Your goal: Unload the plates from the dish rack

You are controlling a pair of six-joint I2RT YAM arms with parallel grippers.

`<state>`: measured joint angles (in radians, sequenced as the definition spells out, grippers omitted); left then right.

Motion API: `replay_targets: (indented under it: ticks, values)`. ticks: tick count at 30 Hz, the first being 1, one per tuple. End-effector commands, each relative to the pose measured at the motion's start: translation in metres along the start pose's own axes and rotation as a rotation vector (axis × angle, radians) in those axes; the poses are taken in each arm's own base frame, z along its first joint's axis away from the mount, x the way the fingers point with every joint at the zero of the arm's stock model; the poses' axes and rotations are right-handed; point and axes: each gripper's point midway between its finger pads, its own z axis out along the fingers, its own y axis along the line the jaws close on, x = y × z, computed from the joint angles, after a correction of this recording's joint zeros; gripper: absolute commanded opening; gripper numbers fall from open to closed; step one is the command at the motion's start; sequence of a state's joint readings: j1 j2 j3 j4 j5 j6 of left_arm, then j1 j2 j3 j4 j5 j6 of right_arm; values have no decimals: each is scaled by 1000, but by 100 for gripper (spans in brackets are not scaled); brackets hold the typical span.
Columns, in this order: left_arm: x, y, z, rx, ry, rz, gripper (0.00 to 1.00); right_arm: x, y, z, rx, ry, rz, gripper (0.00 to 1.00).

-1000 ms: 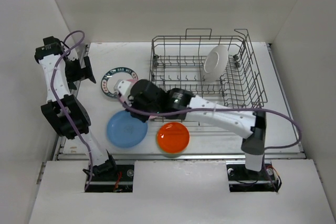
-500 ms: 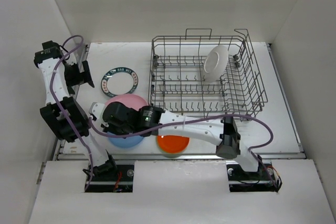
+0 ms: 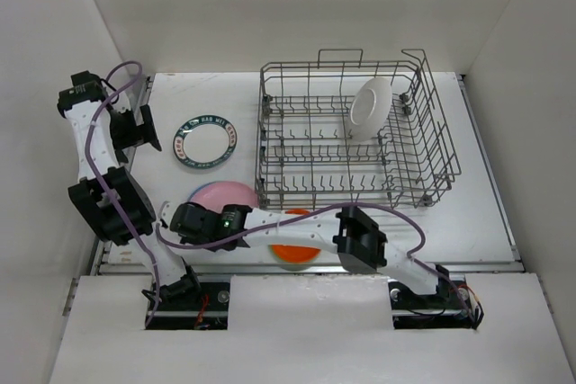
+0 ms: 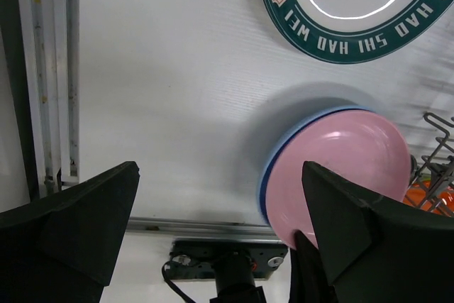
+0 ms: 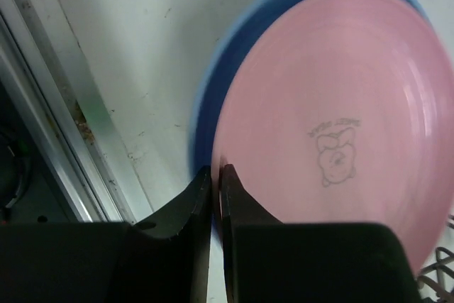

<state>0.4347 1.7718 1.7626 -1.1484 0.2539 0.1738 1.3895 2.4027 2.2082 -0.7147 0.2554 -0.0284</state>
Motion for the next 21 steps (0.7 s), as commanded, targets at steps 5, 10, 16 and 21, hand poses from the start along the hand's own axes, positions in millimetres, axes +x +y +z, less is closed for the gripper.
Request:
replay_targets:
  ticks: [5, 10, 16, 21]
  values:
    - [-5, -3, -30, -8, -65, 7, 99, -5, 16, -20, -83, -8, -6, 13]
    - [-5, -4, -30, 1, -66, 16, 99, -15, 11, -39, -92, -32, -24, 52]
    - [-3, -6, -30, 11, -59, 15, 99, -53, -9, -85, -43, -156, 7, 75]
    - [1, -6, -30, 13, -41, 11, 99, -62, -42, -120, 0, -202, 158, 78]
